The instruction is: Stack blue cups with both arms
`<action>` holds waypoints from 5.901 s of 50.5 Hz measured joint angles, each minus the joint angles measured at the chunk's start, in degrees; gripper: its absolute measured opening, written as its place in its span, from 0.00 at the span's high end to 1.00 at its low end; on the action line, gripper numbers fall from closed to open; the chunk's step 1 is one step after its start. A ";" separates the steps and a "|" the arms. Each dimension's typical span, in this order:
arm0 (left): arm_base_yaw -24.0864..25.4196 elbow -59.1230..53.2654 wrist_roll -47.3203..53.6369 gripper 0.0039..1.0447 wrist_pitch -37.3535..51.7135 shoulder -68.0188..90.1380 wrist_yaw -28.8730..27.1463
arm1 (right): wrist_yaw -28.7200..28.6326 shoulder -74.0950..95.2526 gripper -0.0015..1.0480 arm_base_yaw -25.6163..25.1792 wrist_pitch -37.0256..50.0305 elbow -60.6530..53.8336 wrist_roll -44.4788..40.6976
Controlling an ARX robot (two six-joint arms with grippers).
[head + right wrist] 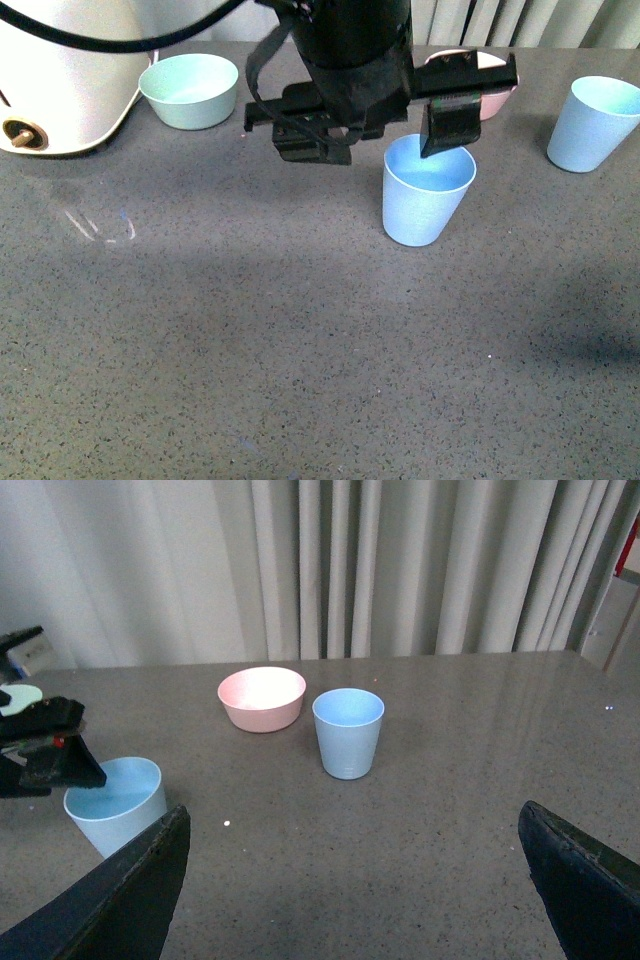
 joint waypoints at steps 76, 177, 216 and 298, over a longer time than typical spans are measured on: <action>36.11 -86.27 30.23 0.99 62.64 -76.56 -0.35 | -4.61 2.73 0.09 -1.22 -5.20 1.86 3.04; 36.26 -86.97 30.25 0.99 18.71 -122.38 0.20 | -3.34 120.15 0.97 0.44 14.36 66.27 -31.52; 36.26 -86.97 30.34 0.07 18.71 -122.38 0.20 | -15.69 93.15 0.98 19.52 -4.00 56.87 -34.16; 36.26 -86.97 30.34 0.08 18.71 -122.38 0.20 | 5.40 66.01 0.34 8.15 35.74 30.38 -3.89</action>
